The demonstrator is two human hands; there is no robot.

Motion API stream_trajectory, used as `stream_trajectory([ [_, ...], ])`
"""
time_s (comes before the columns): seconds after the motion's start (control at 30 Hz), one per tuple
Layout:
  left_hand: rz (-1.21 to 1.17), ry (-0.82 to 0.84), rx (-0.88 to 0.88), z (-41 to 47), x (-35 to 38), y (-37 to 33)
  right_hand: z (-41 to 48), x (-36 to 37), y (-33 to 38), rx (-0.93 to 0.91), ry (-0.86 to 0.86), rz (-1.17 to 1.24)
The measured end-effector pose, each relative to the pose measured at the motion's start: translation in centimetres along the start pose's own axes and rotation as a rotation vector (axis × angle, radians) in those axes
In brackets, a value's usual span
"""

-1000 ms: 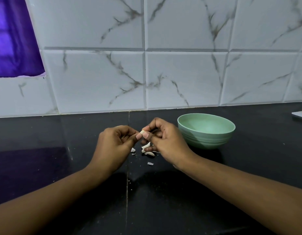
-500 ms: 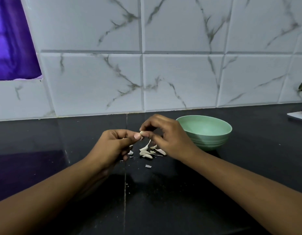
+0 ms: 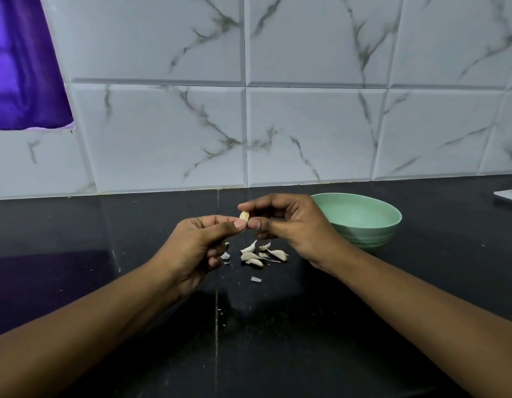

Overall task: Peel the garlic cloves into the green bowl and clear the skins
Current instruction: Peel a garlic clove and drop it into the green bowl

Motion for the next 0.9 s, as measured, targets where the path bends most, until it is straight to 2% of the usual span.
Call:
stream_trajectory([
  [0.17,0.012,0.016,0.007,0.1,0.0,0.1,0.0,-0.1,-0.6,0.057,-0.028,0.143],
  [0.33,0.214,-0.06,0.1,-0.1,-0.6,-0.6,0.0,-0.1,-0.5,0.088,-0.044,0.083],
  [0.67,0.456,-0.07,0.208,-0.2,-0.8,-1.5,-0.2,0.3,-1.1,0.217,-0.05,0.154],
  [0.9,0.205,-0.054,0.097,0.2,-0.6,-0.1,-0.3,1.0,-1.8,0.235,-0.1,0.264],
])
Point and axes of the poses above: each hand's wrist, its own z-axis towards the middle knuckle, its own x-axis out of the palm, y = z × x, the point moved 6 cm from there along z, towards the middle knuckle, and after that the axes turned 15 degrees about y, right-handed, at the moved point
